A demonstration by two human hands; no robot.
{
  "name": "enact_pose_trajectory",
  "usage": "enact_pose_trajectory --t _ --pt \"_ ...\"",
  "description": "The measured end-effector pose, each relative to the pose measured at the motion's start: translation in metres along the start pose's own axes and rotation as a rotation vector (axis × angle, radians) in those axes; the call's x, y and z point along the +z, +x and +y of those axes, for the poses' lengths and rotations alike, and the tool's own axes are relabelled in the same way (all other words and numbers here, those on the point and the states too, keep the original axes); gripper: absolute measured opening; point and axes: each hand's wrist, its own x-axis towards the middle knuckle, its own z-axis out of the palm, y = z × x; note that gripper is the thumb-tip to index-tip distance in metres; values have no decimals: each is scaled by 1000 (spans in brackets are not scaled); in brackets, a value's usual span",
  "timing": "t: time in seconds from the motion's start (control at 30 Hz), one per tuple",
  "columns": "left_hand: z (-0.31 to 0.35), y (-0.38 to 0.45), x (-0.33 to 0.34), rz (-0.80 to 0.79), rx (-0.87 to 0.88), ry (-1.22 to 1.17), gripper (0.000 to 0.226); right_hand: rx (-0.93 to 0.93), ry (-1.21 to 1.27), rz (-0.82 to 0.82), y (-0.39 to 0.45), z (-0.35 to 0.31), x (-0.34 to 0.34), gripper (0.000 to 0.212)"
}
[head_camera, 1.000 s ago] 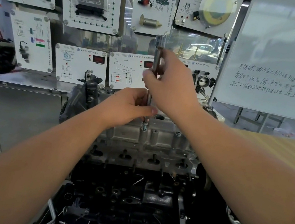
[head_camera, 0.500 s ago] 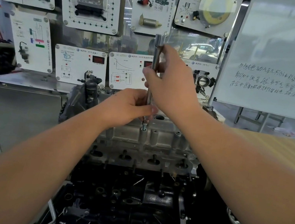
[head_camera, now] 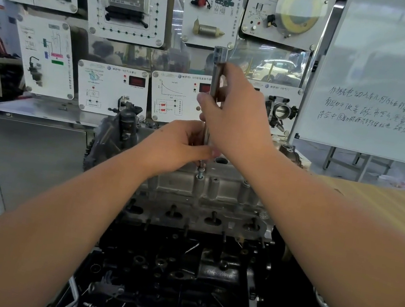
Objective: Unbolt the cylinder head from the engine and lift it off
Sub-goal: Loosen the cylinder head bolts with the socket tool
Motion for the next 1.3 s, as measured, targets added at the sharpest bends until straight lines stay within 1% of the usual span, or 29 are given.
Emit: enact_pose_trajectory --t 0.03,0.07,0.13,0.17,0.23,0.3,0.37,0.4,0.47,0.5,0.53,0.57,0.63,0.67,0.73,0.8,0.87,0.9,0.97,1.03,1.07,1.1,1.17,1.23,1.3 --pt "1 0 0 5 -5 8 53 -2 -1 -2 0 0 0 31" --pt "0 1 1 0 -4 7 48 -3 -13 -10 1 0 0 25" --pt "-7 4 0 -18 -5 -56 16 5 -33 -35 2 -1 0 16" --pt "-9 5 0 -32 -11 -86 6 12 -29 -48 3 -1 -1 14" --pt "-11 5 0 -53 -32 -94 16 26 -11 -70 2 -1 -2 11" --pt "-10 5 -1 -65 -32 -83 13 41 12 -70 2 0 -3 12" --pt "-7 4 -2 -40 -17 -77 7 39 26 -38 2 1 -2 18" --pt "-4 3 -2 -18 -12 -71 18 31 21 -14 2 2 -2 24" --pt "2 0 1 13 -10 -43 50 24 7 21 1 3 -2 41" --pt "3 0 1 20 -12 -39 59 25 5 28 0 4 -2 46" --pt "3 0 2 19 -14 -33 60 27 6 25 0 5 -2 45" --pt "0 2 3 12 -12 -46 51 29 7 17 0 5 -2 39" --pt "-8 6 1 2 -23 -80 20 30 21 -14 1 5 -3 26" --pt "-10 6 1 -10 -32 -100 14 29 27 -36 2 4 -3 21" --pt "-12 7 0 -34 -45 -112 12 28 30 -71 2 3 -4 19" --pt "-12 6 -1 -40 -36 -114 12 32 46 -75 1 4 -3 20" --pt "-9 5 0 -16 -21 -113 10 15 48 -43 1 5 -2 26" --pt "-8 4 0 6 -14 -111 11 4 36 -19 0 5 -2 33" --pt "-5 3 1 30 6 -95 26 -8 23 28 -1 6 -2 45" --pt "0 2 1 32 0 -67 47 -4 28 41 -1 6 -1 43" --pt "1 2 1 24 -6 -52 48 -1 31 33 0 5 -1 38" --pt "-2 3 0 17 -4 -60 38 -2 21 21 1 4 0 34" --pt "-9 5 0 -8 -14 -96 10 -2 -4 -13 3 4 0 26" --pt "-10 5 -1 -45 -32 -107 11 20 6 -38 3 4 0 22" --pt "-10 6 -1 -43 -27 -97 10 38 35 -40 3 6 -1 22"
